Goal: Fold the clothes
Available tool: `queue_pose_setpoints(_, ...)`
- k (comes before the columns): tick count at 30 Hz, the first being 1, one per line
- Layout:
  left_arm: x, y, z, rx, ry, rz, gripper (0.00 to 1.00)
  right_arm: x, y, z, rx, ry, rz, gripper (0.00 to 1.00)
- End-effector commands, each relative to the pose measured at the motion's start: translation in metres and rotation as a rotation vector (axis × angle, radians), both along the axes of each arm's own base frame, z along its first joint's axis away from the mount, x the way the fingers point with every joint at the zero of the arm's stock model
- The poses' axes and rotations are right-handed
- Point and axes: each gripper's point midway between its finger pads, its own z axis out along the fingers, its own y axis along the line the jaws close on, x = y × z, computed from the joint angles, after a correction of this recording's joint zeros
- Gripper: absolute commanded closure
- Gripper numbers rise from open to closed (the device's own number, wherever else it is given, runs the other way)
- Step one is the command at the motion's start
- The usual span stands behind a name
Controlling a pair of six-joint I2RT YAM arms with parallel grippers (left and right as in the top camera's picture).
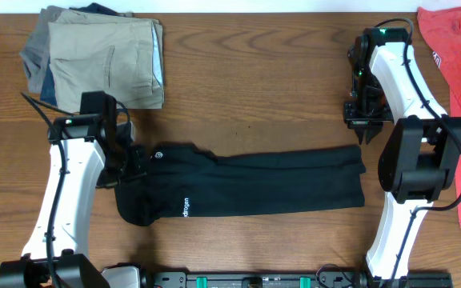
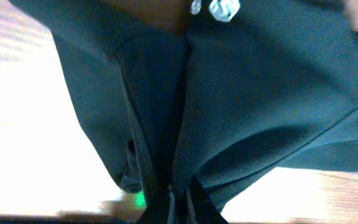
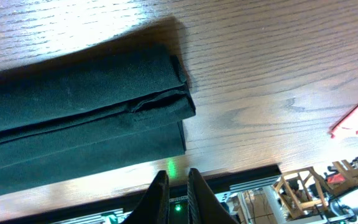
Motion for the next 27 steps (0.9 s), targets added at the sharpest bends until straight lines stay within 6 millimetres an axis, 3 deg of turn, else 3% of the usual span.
queue_pose_setpoints(1,-0.012,0.005,-0.007,0.021,0.04,0.043,0.94,-0.002,0.006,-0.003,0.007,0.008,0.002,0.92)
queue_pose_setpoints(6,-0.02,0.004,-0.011,0.02,0.072,0.073,0.94,-0.006,0.01,-0.014,0.007,0.022,0.013,0.83)
queue_pose_setpoints(9,-0.022,0.003,-0.011,0.016,0.083,0.079,0.94,-0.009,0.013,-0.021,0.015,0.029,0.016,0.69)
queue_pose_setpoints(12,-0.023,0.003,-0.011,0.015,0.088,0.079,0.85,-0.01,0.02,-0.028,0.037,0.027,0.012,0.51)
queue_pose_setpoints(16,-0.03,0.002,-0.01,0.014,0.116,0.079,0.54,-0.01,0.027,-0.036,0.065,0.019,0.005,0.33)
queue_pose_setpoints(21,-0.032,-0.002,-0.009,-0.008,0.126,0.081,0.47,-0.005,0.034,-0.039,0.084,-0.005,0.008,0.29)
queue_pose_setpoints(27,0.002,0.001,-0.011,-0.003,-0.017,0.079,0.46,0.002,0.048,-0.043,0.128,-0.038,0.011,0.29)
